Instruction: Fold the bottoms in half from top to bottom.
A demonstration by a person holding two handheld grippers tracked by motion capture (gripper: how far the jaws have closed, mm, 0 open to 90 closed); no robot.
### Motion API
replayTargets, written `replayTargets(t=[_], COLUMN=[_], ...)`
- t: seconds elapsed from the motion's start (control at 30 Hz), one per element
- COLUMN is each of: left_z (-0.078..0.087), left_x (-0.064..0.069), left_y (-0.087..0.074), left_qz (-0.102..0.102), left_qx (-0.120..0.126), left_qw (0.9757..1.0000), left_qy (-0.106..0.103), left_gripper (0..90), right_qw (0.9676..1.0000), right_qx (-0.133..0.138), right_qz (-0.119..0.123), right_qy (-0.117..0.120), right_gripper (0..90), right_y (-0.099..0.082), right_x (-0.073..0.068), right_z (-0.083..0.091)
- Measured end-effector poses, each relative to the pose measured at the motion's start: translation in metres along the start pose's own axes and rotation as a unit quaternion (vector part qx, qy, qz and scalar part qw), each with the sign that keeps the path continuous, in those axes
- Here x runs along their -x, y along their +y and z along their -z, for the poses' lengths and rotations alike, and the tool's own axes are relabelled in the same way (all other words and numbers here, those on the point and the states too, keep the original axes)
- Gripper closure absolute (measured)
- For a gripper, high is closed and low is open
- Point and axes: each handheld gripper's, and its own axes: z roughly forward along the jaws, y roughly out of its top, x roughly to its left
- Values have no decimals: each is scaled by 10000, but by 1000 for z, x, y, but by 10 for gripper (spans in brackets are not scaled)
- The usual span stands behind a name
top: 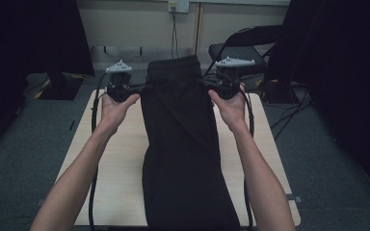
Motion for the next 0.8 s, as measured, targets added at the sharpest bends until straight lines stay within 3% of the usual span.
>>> replayTargets(t=[0.17, 0.23, 0.33, 0.4, 0.5, 0.57, 0.63, 0.73, 0.8], left_z=[7, 8, 7, 8, 9, 11, 12, 13, 14], left_x=[-6, -10, -17, -17, -15, -12, -6, 7, 20], left_y=[42, 58, 76, 87, 99, 99, 92, 70, 54], left_qz=[-157, -172, -186, -122, -170, -222, -314, -362, -478], left_qx=[184, 202, 159, 369, 475, 559, 476, 375, 210], left_qw=[9996, 9993, 9987, 9982, 9974, 9974, 9979, 9986, 9986], left_qy=[144, 254, 449, 463, 511, 404, 311, 118, -7], left_gripper=[869, 870, 870, 870, 871, 870, 870, 870, 870], right_qw=[9996, 9989, 9986, 9982, 9970, 9966, 9969, 9989, 9993], right_qx=[219, 453, 412, 452, 535, 655, 670, 428, 350], right_qz=[86, -76, -65, -16, 41, -20, -17, -37, -57], right_qy=[-152, -104, -311, -398, -549, -509, -409, -168, -144], right_gripper=[853, 854, 855, 856, 856, 856, 856, 856, 856], right_y=[39, 50, 68, 80, 102, 108, 101, 76, 59], right_x=[1, 1, 3, 3, 4, 6, 8, 10, 7], right_z=[4, 3, -6, -9, -8, -3, 2, 9, 18])
